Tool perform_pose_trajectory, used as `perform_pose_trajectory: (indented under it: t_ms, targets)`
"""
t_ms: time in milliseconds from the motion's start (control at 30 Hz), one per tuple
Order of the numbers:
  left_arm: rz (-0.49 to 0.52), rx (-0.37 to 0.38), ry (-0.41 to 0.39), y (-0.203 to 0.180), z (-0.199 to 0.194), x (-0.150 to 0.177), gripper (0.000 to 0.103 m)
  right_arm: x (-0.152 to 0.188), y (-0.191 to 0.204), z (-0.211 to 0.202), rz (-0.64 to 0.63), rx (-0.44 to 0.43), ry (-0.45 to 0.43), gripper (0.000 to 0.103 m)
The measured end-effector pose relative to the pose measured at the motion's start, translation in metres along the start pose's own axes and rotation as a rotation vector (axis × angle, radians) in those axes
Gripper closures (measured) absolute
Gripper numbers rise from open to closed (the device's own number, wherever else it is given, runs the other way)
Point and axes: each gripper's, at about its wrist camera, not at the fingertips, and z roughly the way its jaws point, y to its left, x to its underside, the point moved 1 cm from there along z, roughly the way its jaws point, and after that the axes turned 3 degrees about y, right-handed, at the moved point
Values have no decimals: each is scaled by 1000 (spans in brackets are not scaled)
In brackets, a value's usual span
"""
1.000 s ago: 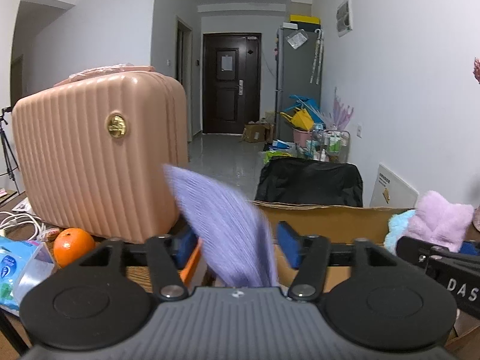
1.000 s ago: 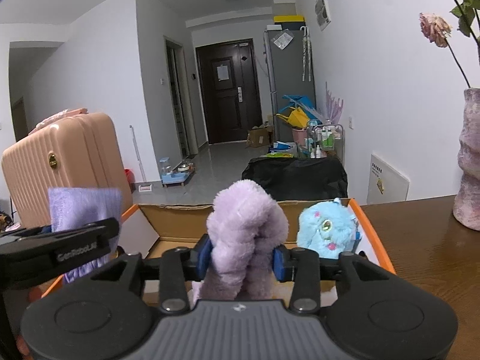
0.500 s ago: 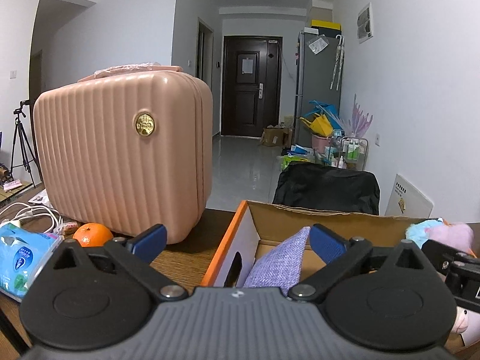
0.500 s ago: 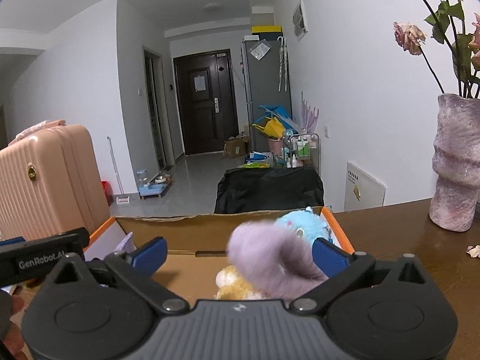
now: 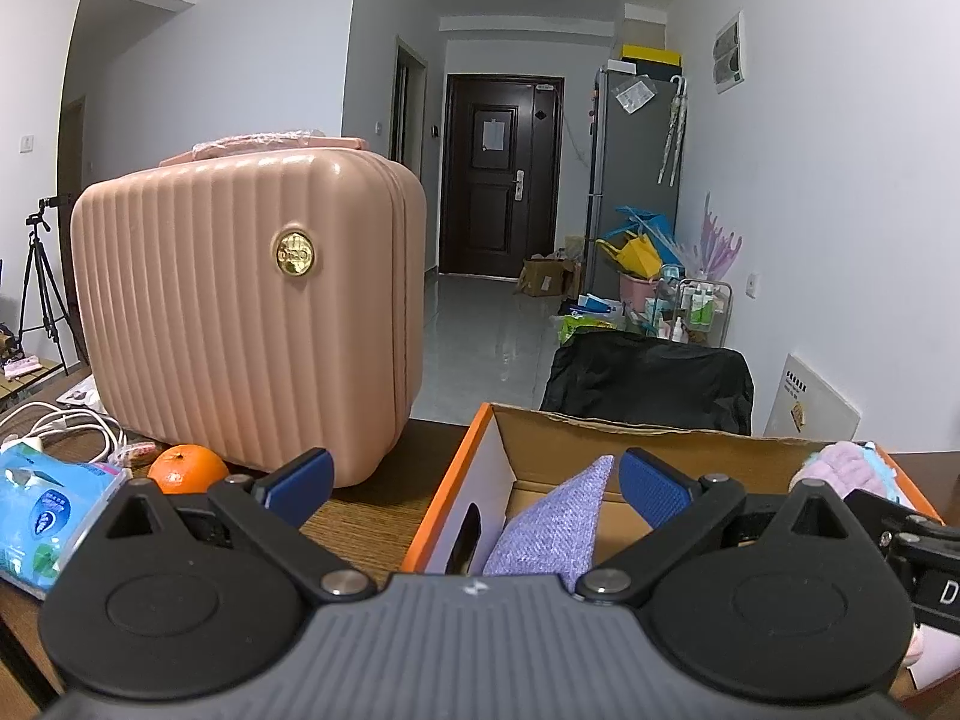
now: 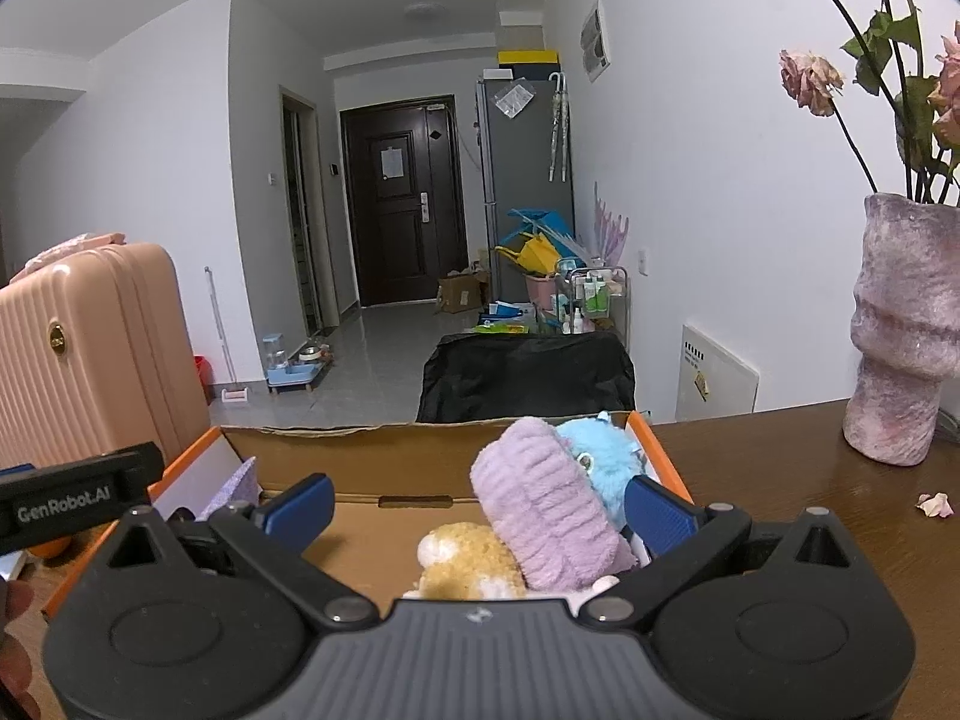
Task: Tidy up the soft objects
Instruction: 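Open left gripper to drop the pouch into the box while right gripper releases the lavender plush, then withdraw both grippers from the box toward the items left on the table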
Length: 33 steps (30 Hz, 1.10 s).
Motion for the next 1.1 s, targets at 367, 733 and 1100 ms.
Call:
perform_pose_trajectory:
  t_ms: [367,733,1100]
  targets:
    - [15,4,-15,7,-18,5,0,3,-2,-17,-38,3,-13,0]
    - [37,5,-26,14,-40,14,0,12,-11,-39,-52,15,-28,0]
    - [41,13,-25,24,-64,26,0,25,-18,-68,-48,22,-69,0]
